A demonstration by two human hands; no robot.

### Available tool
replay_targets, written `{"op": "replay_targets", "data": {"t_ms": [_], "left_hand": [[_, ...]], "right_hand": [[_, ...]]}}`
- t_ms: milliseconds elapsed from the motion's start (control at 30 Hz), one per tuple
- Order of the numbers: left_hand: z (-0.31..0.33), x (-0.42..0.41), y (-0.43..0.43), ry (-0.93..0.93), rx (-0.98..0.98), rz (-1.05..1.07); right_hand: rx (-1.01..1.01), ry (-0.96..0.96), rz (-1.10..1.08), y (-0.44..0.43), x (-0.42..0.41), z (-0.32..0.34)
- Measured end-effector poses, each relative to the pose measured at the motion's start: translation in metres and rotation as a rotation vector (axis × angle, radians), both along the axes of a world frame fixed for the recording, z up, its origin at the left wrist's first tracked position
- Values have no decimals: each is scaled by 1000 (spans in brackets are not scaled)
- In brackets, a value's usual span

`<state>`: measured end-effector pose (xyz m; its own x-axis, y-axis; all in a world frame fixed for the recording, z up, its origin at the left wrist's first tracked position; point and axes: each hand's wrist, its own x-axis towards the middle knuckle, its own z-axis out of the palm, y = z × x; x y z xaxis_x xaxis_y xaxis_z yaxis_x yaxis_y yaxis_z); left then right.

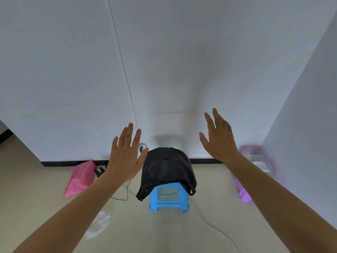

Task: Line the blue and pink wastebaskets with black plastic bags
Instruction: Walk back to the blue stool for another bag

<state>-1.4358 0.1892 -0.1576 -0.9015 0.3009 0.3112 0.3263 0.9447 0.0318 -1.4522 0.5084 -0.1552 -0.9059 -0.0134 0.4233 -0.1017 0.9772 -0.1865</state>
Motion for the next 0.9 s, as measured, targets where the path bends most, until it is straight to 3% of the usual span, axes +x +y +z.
{"op": "replay_targets", "data": {"t_ms": [333,500,667,900], "left_hand": [[-60,-221,-24,-118,40,2],[-110,-309,-14,-259,-78,-60],[-198,-350,6,-451,-150,-61],[-382,-337,31,-720,-87,8]], "right_hand": [[43,-148,-17,-26,-190,-57],[64,-238,-35,-28,-261,-102],[59,-419,-51,-22,-302,-189],[95,-831,7,-30,-305,-385]]}}
